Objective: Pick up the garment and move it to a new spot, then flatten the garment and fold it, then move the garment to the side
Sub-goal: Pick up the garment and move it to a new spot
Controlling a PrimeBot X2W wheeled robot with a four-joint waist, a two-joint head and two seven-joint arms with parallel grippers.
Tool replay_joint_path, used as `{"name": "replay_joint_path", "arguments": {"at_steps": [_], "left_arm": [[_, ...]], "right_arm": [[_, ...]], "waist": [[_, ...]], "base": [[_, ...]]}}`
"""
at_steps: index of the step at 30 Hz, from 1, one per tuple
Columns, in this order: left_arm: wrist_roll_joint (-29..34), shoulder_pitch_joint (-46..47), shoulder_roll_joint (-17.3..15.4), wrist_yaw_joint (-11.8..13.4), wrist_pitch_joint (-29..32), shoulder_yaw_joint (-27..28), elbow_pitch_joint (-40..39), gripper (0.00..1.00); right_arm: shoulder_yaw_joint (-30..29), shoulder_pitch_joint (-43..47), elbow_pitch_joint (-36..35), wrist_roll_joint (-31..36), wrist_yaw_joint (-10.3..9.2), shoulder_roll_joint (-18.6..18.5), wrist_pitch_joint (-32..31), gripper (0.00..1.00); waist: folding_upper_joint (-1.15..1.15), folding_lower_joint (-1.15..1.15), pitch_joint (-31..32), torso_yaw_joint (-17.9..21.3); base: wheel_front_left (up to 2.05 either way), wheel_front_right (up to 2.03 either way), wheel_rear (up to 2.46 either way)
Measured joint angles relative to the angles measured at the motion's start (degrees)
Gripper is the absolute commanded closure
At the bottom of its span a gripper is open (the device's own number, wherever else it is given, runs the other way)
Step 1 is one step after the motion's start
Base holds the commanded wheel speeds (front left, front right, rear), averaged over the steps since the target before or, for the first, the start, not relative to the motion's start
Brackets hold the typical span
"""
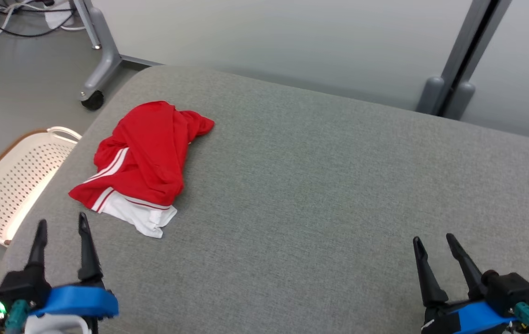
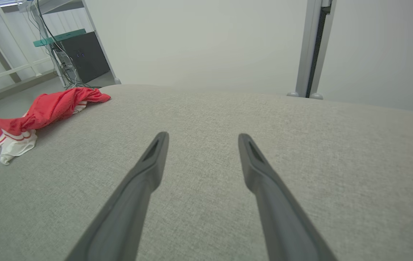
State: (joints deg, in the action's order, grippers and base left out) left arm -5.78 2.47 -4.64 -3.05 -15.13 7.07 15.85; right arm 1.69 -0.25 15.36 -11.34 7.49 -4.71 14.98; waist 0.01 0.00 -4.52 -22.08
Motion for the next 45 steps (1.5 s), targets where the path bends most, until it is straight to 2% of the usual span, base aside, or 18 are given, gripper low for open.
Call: {"name": "replay_joint_path", "arguments": {"at_steps": [7,15,22,26,31,36,43,44,45], "left_arm": [[-1.65,11.4,-2.66,0.22,-0.01,3.3,2.79,0.0],[-3.88,26.63,-6.93,0.0,-0.01,6.2,11.67,0.0],[-4.3,36.49,-11.38,-0.37,0.43,6.73,23.46,0.0],[-4.85,40.9,-13.85,-1.09,3.26,6.58,31.05,0.0],[-6.48,44.86,-15.47,-2.68,8.9,6.0,39.25,0.0],[-9.57,48.77,-16.56,-4.04,20.57,5.14,46.96,0.0],[-14.57,52.82,-17.4,-4.09,31.49,3.15,50.05,0.0],[-15.26,53.04,-17.69,-4.09,32.86,2.67,50.1,0.11],[-15.81,53.04,-18.0,-4.09,34.14,1.86,50.09,0.82]], "right_arm": [[-0.25,-2.74,-5.47,2.27,0.0,-2.49,-0.79,0.0],[-0.16,-5.53,-14.78,3.86,-0.01,-5.5,-4.52,0.0],[-1.14,-6.68,-22.64,5.36,0.0,-6.91,-7.24,0.0],[-1.71,-6.66,-26.16,5.77,0.0,-7.24,-8.38,0.0],[-2.56,-6.59,-28.73,6.16,0.0,-7.38,-9.16,0.0],[-3.19,-6.39,-29.6,6.17,0.0,-7.69,-9.85,0.0],[-2.59,-6.64,-29.76,6.26,0.0,-7.7,-10.18,0.0],[-2.42,-6.67,-29.72,6.26,0.0,-7.69,-10.18,0.0],[-2.27,-6.68,-29.6,6.26,0.0,-7.69,-10.17,0.0]], "waist": [[0.0,0.0,-6.0,4.26],[0.01,0.02,-15.12,9.3],[0.01,0.02,-22.25,12.35],[0.01,0.01,-24.82,13.25],[0.01,0.01,-26.16,13.69],[0.0,0.0,-26.38,13.48],[-0.01,-0.01,-26.42,13.45],[-0.01,-0.01,-26.4,13.55],[-0.01,-0.01,-26.35,13.69]], "base": [[0.0,0.0,0.0],[0.0,0.0,0.0],[0.0,0.0,0.0],[0.0,0.0,0.0],[0.0,0.0,0.0],[0.0,0.0,0.0],[0.0,0.0,0.0],[0.0,0.0,0.0],[0.0,0.0,0.0]]}}
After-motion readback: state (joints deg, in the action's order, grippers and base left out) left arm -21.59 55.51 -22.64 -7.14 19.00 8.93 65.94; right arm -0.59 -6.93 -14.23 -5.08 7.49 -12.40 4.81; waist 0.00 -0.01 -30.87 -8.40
